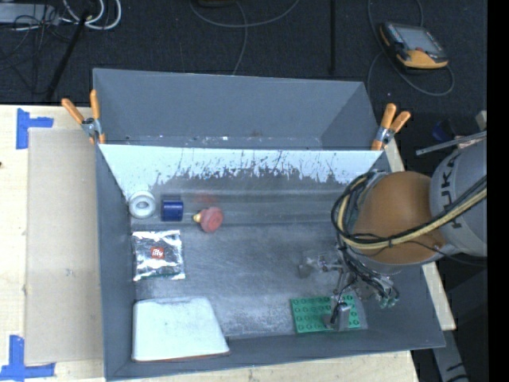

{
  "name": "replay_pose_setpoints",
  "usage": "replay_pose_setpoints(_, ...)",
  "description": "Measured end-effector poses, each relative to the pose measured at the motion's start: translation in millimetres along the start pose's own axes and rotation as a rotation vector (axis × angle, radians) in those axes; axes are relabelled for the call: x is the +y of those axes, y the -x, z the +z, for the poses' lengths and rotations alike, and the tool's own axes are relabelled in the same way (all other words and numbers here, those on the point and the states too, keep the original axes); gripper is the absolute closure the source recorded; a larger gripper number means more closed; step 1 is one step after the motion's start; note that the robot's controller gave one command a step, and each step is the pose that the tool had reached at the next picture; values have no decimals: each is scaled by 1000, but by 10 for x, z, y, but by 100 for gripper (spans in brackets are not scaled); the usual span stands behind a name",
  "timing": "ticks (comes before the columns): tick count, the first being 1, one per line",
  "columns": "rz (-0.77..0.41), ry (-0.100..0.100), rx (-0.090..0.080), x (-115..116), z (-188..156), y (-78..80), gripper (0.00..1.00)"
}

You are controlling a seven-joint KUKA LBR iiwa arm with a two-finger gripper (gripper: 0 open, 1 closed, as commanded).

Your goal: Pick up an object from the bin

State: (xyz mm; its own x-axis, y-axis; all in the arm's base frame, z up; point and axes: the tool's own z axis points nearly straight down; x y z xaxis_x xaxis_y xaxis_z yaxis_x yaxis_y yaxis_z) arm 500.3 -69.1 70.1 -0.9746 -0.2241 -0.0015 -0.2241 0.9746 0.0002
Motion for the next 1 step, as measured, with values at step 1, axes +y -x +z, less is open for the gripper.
replay_pose_setpoints(1, 127, -6, -20, 204, -28, -205, 0)
